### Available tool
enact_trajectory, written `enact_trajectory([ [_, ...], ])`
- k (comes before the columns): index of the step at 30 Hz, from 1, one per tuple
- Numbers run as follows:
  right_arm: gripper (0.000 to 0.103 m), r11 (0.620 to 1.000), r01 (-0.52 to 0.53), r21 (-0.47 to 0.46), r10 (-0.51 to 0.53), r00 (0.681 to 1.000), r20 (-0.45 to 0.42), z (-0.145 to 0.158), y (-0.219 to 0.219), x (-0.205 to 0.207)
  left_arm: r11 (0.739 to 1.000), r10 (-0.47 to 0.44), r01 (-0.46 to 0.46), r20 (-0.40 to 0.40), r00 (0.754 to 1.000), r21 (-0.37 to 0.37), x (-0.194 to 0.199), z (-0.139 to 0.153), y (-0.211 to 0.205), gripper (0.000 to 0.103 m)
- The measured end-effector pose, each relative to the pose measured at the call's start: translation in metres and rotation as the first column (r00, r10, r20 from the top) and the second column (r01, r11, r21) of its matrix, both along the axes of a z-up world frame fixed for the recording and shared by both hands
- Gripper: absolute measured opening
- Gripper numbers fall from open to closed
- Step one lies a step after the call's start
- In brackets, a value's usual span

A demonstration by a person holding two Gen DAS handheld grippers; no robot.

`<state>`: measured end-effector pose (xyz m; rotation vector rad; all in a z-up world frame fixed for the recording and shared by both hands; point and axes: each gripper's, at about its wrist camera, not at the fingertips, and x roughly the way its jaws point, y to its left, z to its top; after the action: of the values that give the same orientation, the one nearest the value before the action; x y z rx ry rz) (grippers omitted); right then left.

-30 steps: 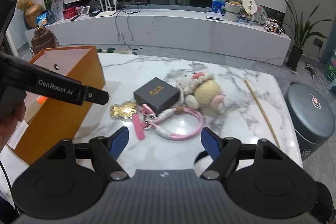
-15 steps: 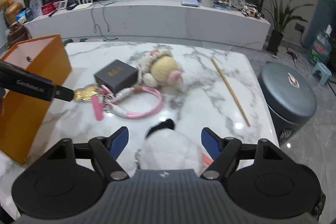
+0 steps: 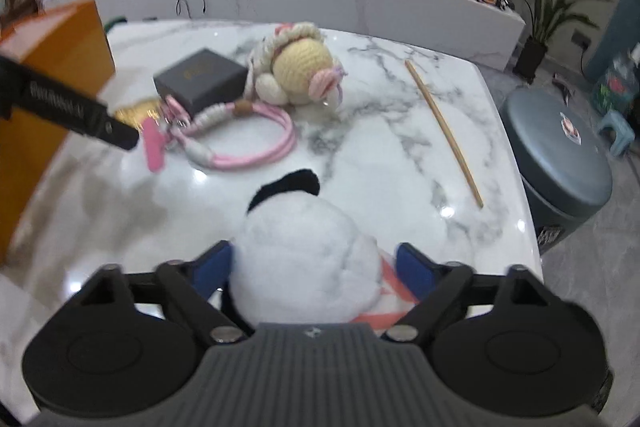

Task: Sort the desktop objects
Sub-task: 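Grasp the white panda plush with the right gripper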

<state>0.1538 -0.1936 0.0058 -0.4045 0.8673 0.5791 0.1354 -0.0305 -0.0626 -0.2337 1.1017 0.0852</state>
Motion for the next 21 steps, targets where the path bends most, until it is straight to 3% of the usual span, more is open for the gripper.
enact_trajectory([
  [2, 0.099, 1.0, -0.009, -0.026, 0.009, 1.0, 0.004, -0.005, 0.003, 0.0, 1.0, 0.023, -0.024, -0.014, 1.0, -0.014, 0.003, -0.006, 0.002, 0.079],
  [9, 0.099, 0.964, -0.096, -0.249, 0.123, 0.988, 0.095, -0.025, 0.026, -0.013, 0.998, 0.053, -0.054, 0.022, 0.998, 0.017, 0.012, -0.015, 0.001, 0.079],
  [21, 0.098, 0.966, -0.085, -0.246, 0.112, 0.989, 0.099, -0.026, 0.026, -0.008, 0.997, 0.054, -0.055, 0.012, 0.998, 0.052, 0.027, -0.026, -0.006, 0.079],
])
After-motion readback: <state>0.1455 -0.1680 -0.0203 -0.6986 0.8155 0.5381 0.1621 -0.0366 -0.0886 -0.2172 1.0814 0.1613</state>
